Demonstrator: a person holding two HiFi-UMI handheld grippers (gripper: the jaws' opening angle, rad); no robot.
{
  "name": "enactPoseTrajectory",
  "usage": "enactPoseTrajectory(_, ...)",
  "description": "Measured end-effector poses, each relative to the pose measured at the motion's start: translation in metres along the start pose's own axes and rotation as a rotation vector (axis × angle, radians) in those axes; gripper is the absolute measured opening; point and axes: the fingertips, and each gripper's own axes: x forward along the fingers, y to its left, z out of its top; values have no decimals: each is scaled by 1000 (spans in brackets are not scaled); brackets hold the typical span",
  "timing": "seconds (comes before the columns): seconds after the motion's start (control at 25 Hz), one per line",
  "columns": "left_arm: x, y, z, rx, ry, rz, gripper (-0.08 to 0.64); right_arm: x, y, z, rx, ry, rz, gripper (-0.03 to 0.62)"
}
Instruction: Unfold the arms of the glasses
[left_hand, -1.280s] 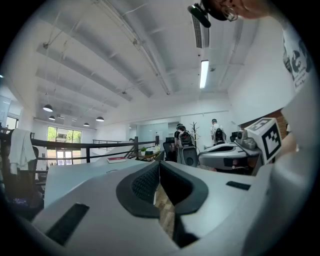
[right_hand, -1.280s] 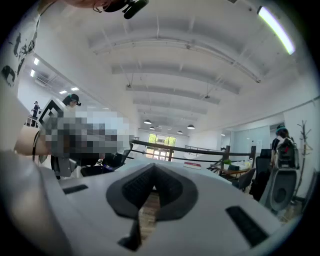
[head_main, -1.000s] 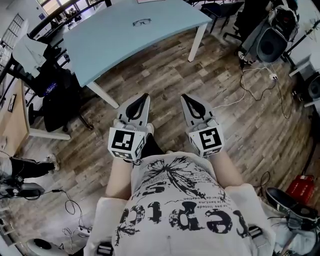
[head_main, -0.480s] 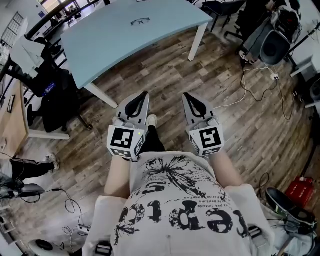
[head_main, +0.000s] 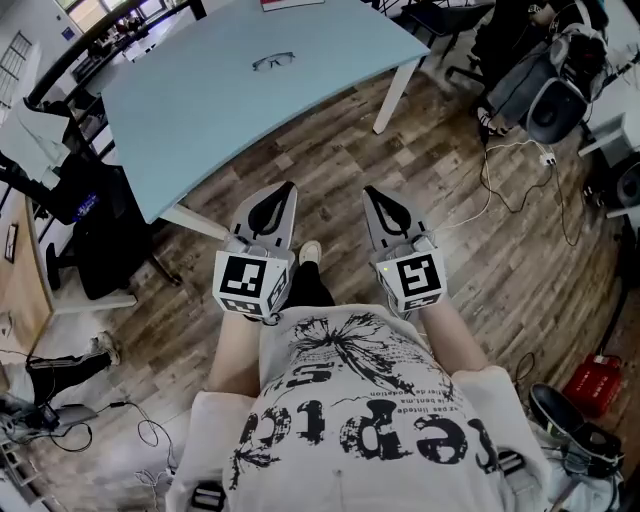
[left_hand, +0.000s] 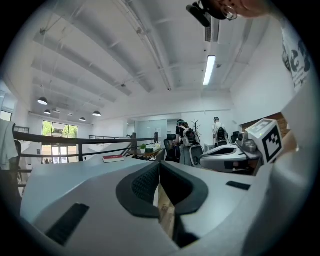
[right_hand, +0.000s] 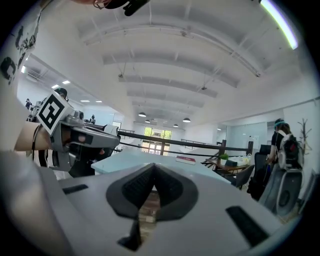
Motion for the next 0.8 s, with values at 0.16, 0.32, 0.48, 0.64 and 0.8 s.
enactPoseTrajectory(0.16, 61, 57, 8, -6, 3, -17, 20, 76, -31, 7, -1, 21, -8, 11)
enactPoseTrajectory(0.32, 115, 121, 22, 5, -6, -28, 20, 156, -60, 23, -1, 15, -21, 11)
enactPoseTrajectory(0.48, 163, 178, 33, 13, -9, -24, 20, 227, -85, 32, 17, 11, -24, 11)
enactPoseTrajectory(0.64, 196, 213, 32, 6, 4, -9, 20, 276, -107, 30, 37, 19, -19, 11)
enactPoseTrajectory(0.8, 224, 242, 25, -4, 21, 15, 20, 321, -125, 24, 45, 31, 2, 11)
